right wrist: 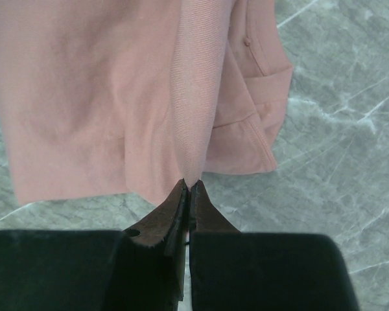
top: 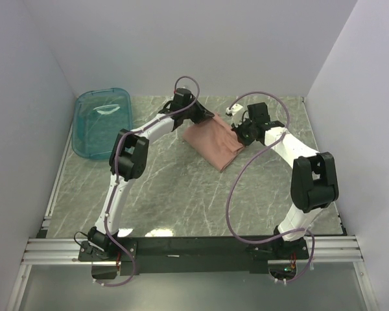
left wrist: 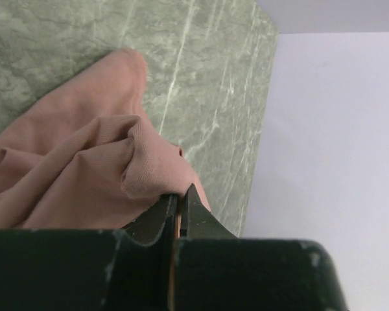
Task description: Fold and stack the t-shirts
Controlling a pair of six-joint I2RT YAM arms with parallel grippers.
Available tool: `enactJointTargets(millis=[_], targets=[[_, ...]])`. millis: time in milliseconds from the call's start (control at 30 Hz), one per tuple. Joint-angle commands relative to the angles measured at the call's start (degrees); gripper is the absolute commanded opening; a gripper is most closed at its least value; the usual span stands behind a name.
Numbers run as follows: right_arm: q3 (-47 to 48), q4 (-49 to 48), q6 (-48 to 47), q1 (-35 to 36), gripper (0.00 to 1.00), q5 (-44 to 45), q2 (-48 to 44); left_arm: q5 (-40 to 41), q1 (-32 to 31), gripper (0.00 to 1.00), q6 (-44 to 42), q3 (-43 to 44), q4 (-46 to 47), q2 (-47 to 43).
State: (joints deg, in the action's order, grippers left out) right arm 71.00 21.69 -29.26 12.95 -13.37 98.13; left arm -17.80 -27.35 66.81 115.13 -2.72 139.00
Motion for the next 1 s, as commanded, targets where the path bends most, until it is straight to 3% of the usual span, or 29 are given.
enactJointTargets(millis=[0,267,333,400,433,500,533,633,733,833,900,967], targets=[[3.0,-2.5,1.9,-1.0,0.00,1.3,0.9,-0.7,-0.1,0.01,1.7,4.3,4.1,2.0],[3.9,-3.6,3.4,-1.9,0.00,3.3,3.0,0.3,-0.2,0.01,3.2,6.0,4.6,3.8],[5.1,-3.8,4.9,-2.0,0.06,5.8,4.6,0.1,-0.1,0.04,3.2,6.4,4.5,4.1],[6.2,-5.3,7.8,-2.1,0.21,8.7,5.7,0.5,-0.1,0.28,2.5,6.9,4.8,4.1],[6.3,-6.0,9.1,-2.2,0.27,12.5,6.3,0.7,0.0,0.48,1.8,7.1,4.8,3.8],[7.4,-9.2,14.1,-3.1,0.48,17.9,6.8,2.1,0.5,0.60,-1.1,8.8,3.4,2.3],[8.4,-9.1,15.4,-3.5,0.51,19.6,7.6,3.9,0.6,0.67,-2.3,9.2,3.1,1.5],[11.9,-6.6,18.6,-6.0,0.55,17.8,8.2,8.4,1.8,0.75,-7.8,8.3,1.1,-4.2],[14.2,-2.4,18.5,-8.2,0.58,10.2,7.9,11.7,2.9,0.75,-15.2,1.8,-0.7,-12.2],[15.8,4.8,8.7,-10.0,0.57,-15.6,7.2,12.4,3.8,0.75,-22.6,-8.6,0.0,-22.5],[16.8,14.6,0.8,-9.9,0.54,-32.8,7.7,12.9,4.4,0.74,-26.8,-14.0,-0.6,-30.3],[18.5,24.6,-3.3,-8.5,0.48,-38.5,10.4,12.7,4.9,0.74,-29.8,-22.6,-1.1,-37.4]])
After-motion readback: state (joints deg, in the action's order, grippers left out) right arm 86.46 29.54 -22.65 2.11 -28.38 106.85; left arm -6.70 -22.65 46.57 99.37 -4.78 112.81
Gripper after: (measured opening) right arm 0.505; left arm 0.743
